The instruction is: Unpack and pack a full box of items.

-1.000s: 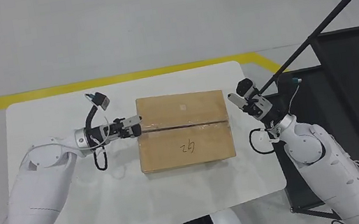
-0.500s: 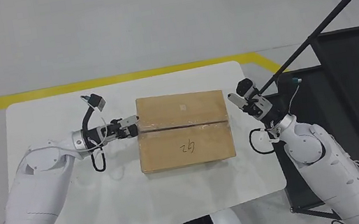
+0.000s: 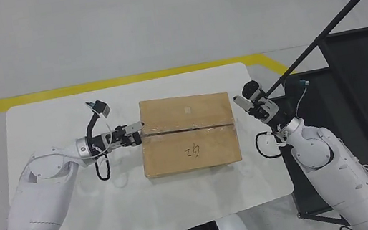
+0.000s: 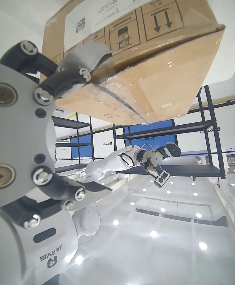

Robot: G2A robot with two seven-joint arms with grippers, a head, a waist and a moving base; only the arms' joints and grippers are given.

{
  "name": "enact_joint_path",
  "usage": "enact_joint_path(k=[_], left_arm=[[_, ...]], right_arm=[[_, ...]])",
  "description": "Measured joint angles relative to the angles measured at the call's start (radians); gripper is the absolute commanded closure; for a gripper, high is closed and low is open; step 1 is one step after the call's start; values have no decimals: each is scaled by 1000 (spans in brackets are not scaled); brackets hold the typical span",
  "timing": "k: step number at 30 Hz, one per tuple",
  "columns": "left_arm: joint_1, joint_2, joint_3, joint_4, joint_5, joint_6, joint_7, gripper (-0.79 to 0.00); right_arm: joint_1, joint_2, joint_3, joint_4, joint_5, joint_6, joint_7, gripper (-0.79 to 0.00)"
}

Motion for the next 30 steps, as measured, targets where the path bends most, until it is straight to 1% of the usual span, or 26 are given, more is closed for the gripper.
enact_joint_path(k=[8,15,19,24,30], left_arm=[[-39,-13,34,44,-10,-18,-5,-785],[-41,-13,25,66,-20,-38,-6,-785],[-20,-1,-25,37,-23,-67,8,-785],[21,19,-105,-3,-22,-75,20,-785],[79,33,-184,-83,-8,-116,95,-785]], right_arm=[[0,0,0,0,0,0,0,-785],[0,0,0,0,0,0,0,-785],[0,0,0,0,0,0,0,-785],[0,0,0,0,0,0,0,-785],[0,0,0,0,0,0,0,-785]])
